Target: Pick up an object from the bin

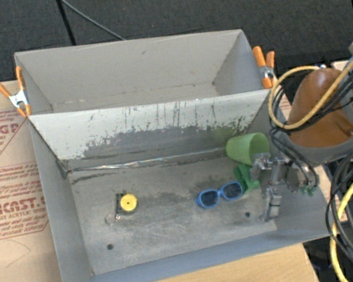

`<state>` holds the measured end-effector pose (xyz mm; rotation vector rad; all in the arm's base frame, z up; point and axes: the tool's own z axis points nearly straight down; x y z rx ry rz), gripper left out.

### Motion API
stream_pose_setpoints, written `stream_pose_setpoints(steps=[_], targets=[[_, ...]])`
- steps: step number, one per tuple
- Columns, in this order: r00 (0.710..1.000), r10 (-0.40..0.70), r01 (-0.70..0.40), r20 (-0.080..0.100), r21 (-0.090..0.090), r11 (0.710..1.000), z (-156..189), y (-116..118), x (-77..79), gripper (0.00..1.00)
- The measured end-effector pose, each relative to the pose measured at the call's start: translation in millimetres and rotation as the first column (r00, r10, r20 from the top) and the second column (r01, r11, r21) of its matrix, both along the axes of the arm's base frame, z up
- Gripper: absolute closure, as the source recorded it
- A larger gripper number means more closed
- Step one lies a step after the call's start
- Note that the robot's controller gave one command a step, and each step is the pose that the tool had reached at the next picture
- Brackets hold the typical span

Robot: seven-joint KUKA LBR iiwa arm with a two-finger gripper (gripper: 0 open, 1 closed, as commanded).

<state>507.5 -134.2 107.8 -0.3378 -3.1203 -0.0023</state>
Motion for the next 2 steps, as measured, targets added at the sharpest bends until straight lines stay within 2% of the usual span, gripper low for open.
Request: stream_pose_setpoints(steps=[1,2], targets=[[0.99,-0.142,0.142,0.005,0.0,0.99,-35.7,43.0,26.3,0.0],[0.99,-0.144,0.144,0.004,-0.003,0.99,-35.8,40.9,25.7,1.0]])
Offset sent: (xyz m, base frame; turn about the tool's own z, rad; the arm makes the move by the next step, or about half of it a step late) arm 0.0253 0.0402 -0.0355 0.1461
